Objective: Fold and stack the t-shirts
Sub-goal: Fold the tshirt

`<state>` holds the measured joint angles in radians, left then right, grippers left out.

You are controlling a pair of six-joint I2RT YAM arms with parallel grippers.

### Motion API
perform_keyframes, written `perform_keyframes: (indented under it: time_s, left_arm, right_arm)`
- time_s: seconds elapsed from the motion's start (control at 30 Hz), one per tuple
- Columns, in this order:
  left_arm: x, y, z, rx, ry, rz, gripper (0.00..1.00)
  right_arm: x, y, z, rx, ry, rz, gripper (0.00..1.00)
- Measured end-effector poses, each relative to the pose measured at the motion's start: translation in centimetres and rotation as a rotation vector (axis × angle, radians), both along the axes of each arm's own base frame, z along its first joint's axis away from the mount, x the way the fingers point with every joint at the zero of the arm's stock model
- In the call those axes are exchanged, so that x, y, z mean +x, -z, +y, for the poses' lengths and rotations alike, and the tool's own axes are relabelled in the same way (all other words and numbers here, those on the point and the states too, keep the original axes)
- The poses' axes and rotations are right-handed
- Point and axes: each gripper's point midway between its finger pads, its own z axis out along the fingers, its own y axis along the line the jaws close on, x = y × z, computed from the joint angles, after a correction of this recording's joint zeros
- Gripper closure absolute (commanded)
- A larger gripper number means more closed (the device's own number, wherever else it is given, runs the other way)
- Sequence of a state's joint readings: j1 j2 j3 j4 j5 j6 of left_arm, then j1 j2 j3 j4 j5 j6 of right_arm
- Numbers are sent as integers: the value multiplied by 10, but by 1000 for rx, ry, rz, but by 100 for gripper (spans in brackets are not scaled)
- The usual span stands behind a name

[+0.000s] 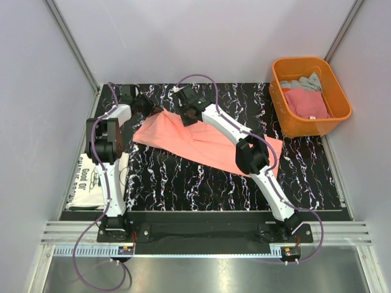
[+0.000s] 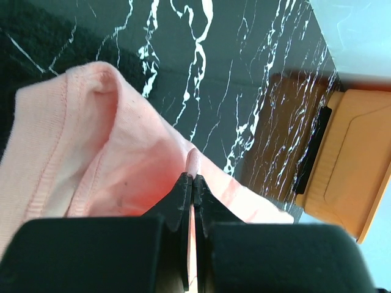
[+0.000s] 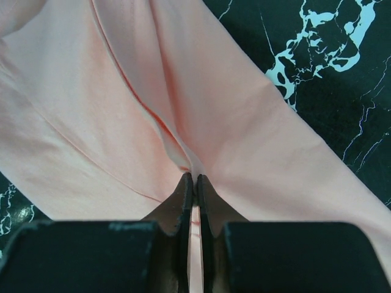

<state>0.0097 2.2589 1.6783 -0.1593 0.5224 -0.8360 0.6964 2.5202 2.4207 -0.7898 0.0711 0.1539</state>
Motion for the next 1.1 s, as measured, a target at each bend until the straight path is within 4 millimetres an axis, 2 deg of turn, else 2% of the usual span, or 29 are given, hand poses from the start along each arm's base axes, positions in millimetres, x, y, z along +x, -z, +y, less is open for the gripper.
perform_keyframes:
  time_s: [0.27, 0.53, 0.7, 0.83, 1.0, 1.1]
  left_arm:
    - [8, 5, 3, -5, 0, -5, 100]
    - [8, 6, 2, -20, 18, 0, 100]
    - [2, 9, 3, -10, 26, 24, 95]
    - [-9, 3, 5, 10, 40, 37, 94]
    - [-12, -11, 5, 24, 54, 15, 89]
    - [-14, -16, 6, 31, 59, 10, 79]
  right_arm:
    - [4, 14, -4, -4, 9, 25, 100]
    - [0, 17, -1, 12, -2, 43, 100]
    - [-4, 24, -2, 7, -13, 63, 100]
    - [-13, 28, -4, 0, -48, 88, 100]
    - [-19, 20, -1, 18, -87, 94, 100]
    - [-21, 14, 1, 31, -104, 92, 100]
